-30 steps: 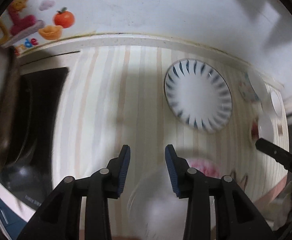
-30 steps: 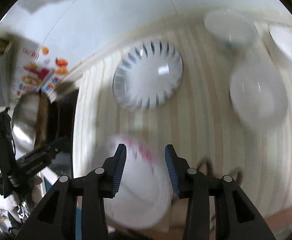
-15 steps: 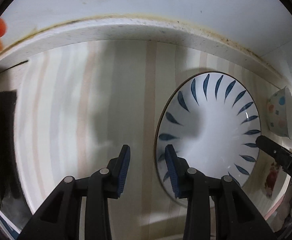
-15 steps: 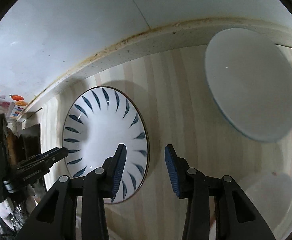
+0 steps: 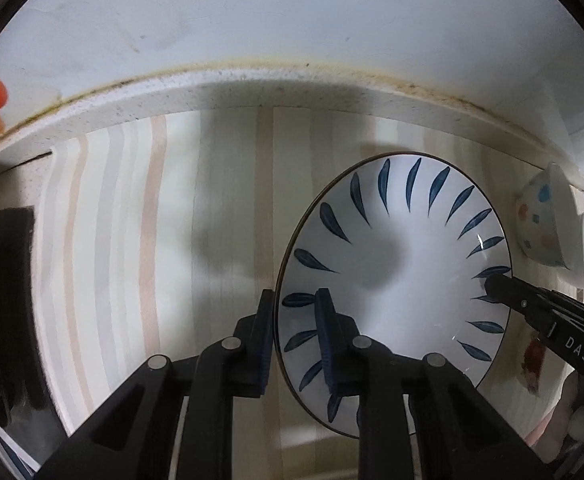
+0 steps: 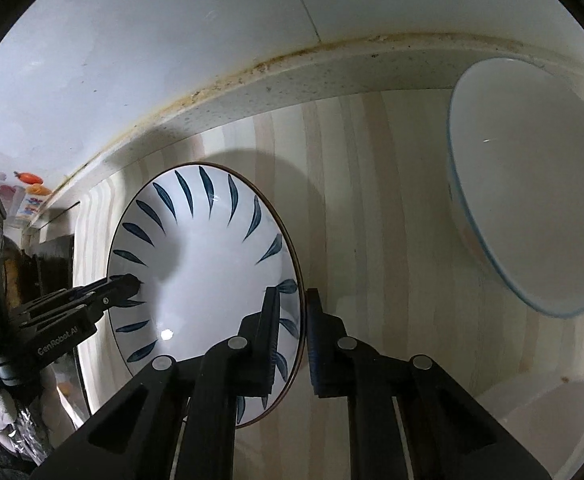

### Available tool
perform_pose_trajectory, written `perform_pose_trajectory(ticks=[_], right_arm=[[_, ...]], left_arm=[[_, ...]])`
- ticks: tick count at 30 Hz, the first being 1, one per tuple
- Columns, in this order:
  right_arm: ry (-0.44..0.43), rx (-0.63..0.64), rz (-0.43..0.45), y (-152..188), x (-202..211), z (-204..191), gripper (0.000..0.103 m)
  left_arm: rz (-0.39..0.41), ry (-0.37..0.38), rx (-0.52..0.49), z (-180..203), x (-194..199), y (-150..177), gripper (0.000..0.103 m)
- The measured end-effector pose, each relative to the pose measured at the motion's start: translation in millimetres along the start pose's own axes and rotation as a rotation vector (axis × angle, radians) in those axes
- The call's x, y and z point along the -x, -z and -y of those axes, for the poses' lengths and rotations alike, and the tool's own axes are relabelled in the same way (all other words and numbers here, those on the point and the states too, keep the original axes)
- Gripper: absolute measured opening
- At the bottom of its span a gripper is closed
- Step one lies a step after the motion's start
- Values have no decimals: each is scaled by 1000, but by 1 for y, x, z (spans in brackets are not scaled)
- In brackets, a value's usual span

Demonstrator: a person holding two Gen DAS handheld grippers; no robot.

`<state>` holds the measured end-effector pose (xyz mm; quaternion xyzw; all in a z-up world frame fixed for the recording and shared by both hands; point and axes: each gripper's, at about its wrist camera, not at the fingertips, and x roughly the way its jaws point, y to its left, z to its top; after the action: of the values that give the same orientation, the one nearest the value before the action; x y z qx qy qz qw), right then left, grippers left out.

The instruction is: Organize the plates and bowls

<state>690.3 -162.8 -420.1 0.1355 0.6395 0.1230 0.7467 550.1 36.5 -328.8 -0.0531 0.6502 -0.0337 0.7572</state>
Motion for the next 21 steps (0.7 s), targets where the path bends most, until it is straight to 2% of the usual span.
perform_pose_trajectory(ticks=[5, 12, 16, 21], right_arm=[[-34, 9, 14, 10, 30, -6, 14], [-70, 53, 54, 46, 83, -31, 14], [-83, 80, 56, 82, 104, -48, 14], [-106, 86, 31, 131, 113, -59, 14]], left_arm=[[54, 5, 0, -3, 36, 22, 18], [111, 12, 4, 3, 88, 73, 18], [136, 10, 12, -1, 109, 106, 18], [129, 5, 13, -13, 112, 149, 18]])
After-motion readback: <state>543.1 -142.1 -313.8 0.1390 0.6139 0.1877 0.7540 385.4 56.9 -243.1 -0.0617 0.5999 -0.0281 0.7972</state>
